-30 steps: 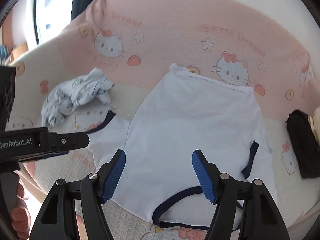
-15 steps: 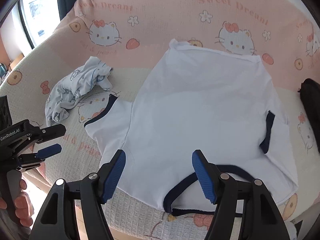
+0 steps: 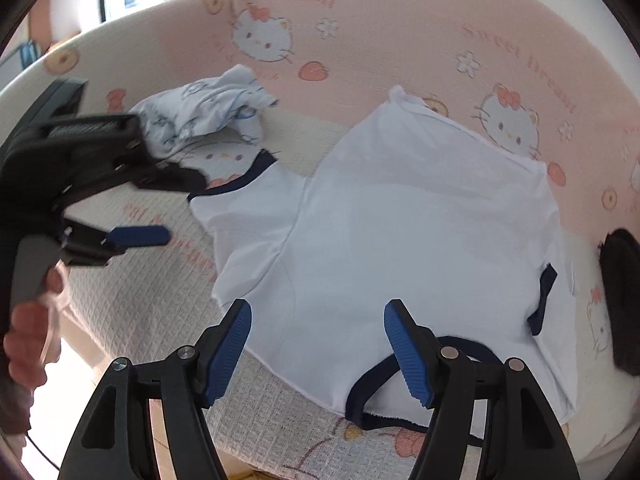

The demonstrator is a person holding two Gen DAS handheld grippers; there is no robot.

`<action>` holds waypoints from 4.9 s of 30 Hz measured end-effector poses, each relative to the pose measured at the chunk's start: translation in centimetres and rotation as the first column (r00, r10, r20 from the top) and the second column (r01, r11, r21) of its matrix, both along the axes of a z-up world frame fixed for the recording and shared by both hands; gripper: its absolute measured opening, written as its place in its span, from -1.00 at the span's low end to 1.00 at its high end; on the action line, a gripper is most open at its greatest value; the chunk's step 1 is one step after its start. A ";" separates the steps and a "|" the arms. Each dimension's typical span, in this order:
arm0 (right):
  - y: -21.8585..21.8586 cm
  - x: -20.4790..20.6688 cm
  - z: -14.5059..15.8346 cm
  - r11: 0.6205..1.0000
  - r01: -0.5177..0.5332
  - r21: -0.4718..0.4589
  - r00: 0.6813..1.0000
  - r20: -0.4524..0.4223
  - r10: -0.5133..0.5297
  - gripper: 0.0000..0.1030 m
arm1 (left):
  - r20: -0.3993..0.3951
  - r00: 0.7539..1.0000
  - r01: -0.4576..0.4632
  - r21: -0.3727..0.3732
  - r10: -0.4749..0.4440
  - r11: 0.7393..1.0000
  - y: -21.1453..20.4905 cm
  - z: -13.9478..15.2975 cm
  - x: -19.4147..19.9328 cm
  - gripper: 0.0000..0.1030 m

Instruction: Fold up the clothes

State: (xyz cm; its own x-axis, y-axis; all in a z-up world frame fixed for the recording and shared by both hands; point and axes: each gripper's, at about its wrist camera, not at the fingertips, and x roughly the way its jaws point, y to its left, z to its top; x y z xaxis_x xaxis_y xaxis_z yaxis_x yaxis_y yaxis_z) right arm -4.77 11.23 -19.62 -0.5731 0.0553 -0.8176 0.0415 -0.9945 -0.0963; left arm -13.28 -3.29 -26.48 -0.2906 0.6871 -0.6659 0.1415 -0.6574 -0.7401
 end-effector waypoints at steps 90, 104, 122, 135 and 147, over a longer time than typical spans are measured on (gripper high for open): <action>10.5 -7.7 -0.4 0.881 0.223 -0.418 0.965 0.223 -0.139 0.14 | -0.109 0.936 0.346 0.132 -0.334 0.929 8.3 0.3 -1.3 -0.95; 11.6 -8.4 -1.2 0.762 0.267 -0.590 0.952 0.282 -0.116 0.23 | -0.110 0.890 0.446 0.005 -0.443 0.895 13.1 0.4 0.5 -0.95; 10.4 -9.4 -4.0 0.797 0.275 -0.537 0.942 0.315 -0.113 -0.17 | -0.143 0.877 0.444 -0.123 -0.459 0.887 15.1 0.3 2.6 -0.95; 14.0 -6.6 -3.6 0.739 0.386 -0.552 0.913 0.343 -0.221 -0.62 | -0.087 0.909 0.355 -0.353 -0.408 0.866 16.5 0.6 3.3 -0.46; 17.2 -3.0 0.1 0.704 0.417 -0.575 0.908 0.293 -0.298 -0.20 | -0.006 0.948 0.302 -0.289 -0.317 0.908 17.0 0.6 3.2 0.06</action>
